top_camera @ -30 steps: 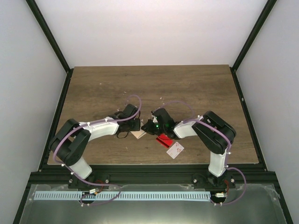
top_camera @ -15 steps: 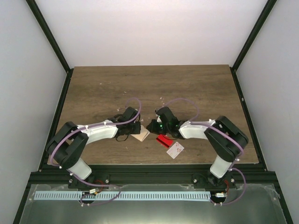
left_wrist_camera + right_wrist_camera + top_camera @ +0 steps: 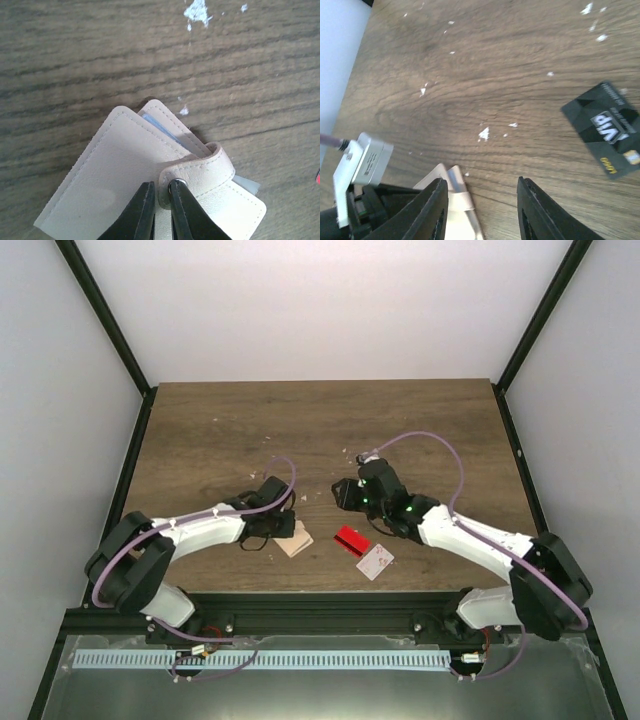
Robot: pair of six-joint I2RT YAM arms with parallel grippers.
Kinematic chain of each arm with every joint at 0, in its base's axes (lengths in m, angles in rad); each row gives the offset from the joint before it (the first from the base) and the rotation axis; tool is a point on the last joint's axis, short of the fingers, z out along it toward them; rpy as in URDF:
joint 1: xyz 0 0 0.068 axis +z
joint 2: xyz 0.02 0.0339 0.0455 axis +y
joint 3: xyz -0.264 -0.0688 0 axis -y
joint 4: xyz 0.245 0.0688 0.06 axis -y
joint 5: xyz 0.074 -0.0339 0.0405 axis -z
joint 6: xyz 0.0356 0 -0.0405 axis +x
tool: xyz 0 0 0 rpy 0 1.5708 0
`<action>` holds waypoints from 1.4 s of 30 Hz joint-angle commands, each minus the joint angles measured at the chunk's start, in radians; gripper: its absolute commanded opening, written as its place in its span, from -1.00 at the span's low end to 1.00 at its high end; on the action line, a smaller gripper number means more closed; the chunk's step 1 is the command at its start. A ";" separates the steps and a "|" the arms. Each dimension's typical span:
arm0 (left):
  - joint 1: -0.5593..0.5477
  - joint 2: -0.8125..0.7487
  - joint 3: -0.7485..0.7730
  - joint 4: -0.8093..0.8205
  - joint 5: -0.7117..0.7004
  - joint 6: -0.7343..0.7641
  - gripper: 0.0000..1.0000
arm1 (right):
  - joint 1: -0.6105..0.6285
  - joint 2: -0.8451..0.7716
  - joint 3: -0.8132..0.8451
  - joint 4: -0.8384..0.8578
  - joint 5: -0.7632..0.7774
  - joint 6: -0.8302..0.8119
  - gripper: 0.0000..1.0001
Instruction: Put the credit cards into the card holder
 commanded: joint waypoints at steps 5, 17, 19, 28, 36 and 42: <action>-0.010 -0.058 -0.041 -0.158 0.007 -0.010 -0.67 | -0.021 -0.133 -0.023 -0.122 0.195 -0.031 0.07; -0.019 -0.244 -0.027 -0.238 0.012 -0.034 -0.45 | -0.022 -0.215 -0.055 -0.170 0.317 -0.015 0.87; -0.019 -0.288 -0.026 -0.252 0.023 -0.040 -0.43 | -0.022 -0.228 -0.058 -0.171 0.344 -0.014 0.92; -0.020 -0.564 0.027 -0.327 -0.159 -0.049 -0.04 | -0.022 -0.278 -0.035 -0.144 0.380 -0.131 1.00; -0.016 -0.766 0.061 -0.354 -0.422 -0.063 1.00 | -0.022 -0.440 -0.066 -0.132 0.391 -0.265 1.00; -0.016 -0.846 0.078 -0.371 -0.539 -0.036 1.00 | -0.022 -0.552 -0.108 -0.125 0.372 -0.336 1.00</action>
